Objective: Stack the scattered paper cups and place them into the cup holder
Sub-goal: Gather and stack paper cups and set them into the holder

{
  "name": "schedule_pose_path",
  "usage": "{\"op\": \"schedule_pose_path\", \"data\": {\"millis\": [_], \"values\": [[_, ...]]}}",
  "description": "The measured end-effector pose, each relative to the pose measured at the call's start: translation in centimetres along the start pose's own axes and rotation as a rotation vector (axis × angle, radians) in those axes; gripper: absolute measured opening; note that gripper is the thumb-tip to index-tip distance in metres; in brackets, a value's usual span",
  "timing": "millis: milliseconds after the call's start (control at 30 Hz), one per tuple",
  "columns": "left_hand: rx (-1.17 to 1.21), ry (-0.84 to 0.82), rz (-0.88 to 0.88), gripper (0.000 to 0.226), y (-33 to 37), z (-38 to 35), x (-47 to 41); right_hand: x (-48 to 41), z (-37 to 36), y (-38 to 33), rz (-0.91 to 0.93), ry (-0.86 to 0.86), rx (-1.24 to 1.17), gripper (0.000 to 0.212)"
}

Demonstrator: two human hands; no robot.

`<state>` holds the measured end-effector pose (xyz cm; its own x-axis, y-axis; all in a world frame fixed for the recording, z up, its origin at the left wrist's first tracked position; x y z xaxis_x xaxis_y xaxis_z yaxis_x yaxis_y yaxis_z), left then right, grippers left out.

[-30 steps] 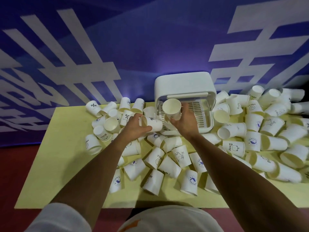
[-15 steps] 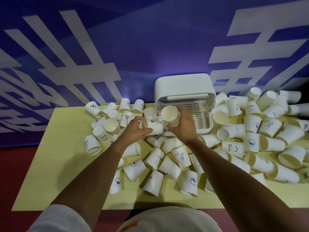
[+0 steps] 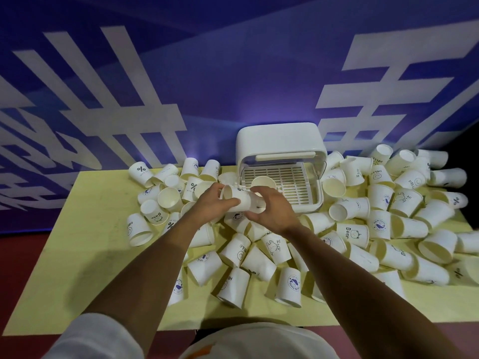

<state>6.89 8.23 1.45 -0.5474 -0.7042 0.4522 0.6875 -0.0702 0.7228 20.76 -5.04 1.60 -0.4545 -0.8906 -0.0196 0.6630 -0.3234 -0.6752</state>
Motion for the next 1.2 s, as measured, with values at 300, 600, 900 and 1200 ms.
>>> {"op": "schedule_pose_path", "data": {"millis": [300,600,900,1200], "values": [[0.125,-0.03,-0.035,0.061,2.4,-0.1,-0.3,-0.9,0.2,-0.6,0.005,0.051,0.016,0.07],[0.184,-0.05,0.036,0.067,0.0,0.3,0.2,-1.4,3.2,1.2,-0.152,0.235,-0.22,0.066],[0.082,-0.017,0.126,0.05,-3.5,0.8,0.4,-1.8,2.1,2.6,-0.2,0.293,-0.279,0.074],[0.073,-0.008,0.121,0.047,-4.3,0.6,1.1,-2.2,-0.2,4.2,-0.305,0.252,-0.197,0.092]]}}
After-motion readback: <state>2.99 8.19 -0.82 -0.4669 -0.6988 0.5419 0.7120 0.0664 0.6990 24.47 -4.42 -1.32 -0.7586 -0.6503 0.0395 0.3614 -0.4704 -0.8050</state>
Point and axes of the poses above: each hand's wrist, its own x-axis away from the middle knuckle, its own z-axis out of the back of the hand, y = z × x, the point moved 5 cm from there along -x, towards the middle knuckle, and after that the axes turned 1 degree about y, right-handed, at the moved point
